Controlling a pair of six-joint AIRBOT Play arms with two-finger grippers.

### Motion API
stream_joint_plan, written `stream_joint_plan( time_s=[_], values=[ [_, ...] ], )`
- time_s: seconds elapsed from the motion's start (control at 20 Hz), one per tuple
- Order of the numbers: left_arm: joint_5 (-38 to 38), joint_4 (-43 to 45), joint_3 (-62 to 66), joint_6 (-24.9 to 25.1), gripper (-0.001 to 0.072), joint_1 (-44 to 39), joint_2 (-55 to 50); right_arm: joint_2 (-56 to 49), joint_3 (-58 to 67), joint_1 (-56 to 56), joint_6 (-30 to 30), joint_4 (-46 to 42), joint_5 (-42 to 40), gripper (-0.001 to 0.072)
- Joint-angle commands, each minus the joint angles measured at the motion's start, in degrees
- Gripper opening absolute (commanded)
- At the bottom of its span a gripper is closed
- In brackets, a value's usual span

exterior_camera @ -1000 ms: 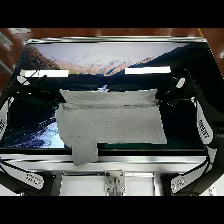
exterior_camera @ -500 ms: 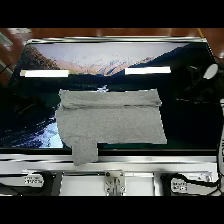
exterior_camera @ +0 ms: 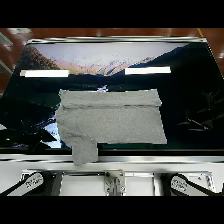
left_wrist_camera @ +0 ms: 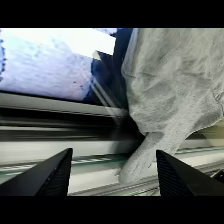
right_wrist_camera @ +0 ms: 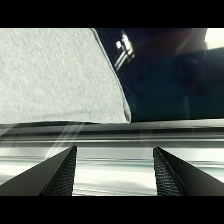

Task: Fold the shirts.

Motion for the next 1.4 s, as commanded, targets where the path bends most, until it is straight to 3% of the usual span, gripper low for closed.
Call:
stream_joint_plan(
  time_s=[0.0,0.3,0.35,0.4,0.8,0.9,0.95,1.1,1.35],
  values=[
    [7.67,-4.96,-8.04,1.66,0.0592,-2.05,1.16,0.7,-5.03,-1.01,0.02,0.94,-4.37,0.0585],
    [14.23,-9.01,-8.55,1.42,0.0574,-10.32,0.2,0.7,-8.26,-1.01,0.63,0.96,-7.67,0.0585],
    [14.86,-9.81,-8.55,1.44,0.0482,-11.61,0.2,0.7,-8.72,-1.01,0.72,0.94,-7.87,0.0585],
    [15.28,-10.8,-8.57,1.42,0.0461,-12.87,0.17,0.7,-9.22,-1.01,0.85,0.94,-8.07,0.0585],
    [16.24,-13.42,-8.55,0.98,0.0444,-20.61,-5.46,0.7,-12.44,-1.01,0.87,0.85,-9.49,0.0585],
    [16.11,-13.42,-8.52,1.03,0.0075,-20.65,-5.55,0.7,-12.87,-1.01,0.87,0.74,-9.33,0.0586],
    [15.76,-13.4,-8.52,1.05,0.0038,-20.65,-5.55,0.7,-13.86,-1.03,0.83,0.33,-9.38,0.0587],
    [15.19,-13.38,-8.48,1.07,0.0038,-20.65,-5.44,-0.63,-18.97,-1.03,0.79,0.42,-11.34,0.0634],
    [13.42,-13.38,-8.35,2.36,0.0038,-20.65,-4.66,-7.67,-21.09,-1.01,-1.16,9.09,-13.9,0.0633]
  ],
)
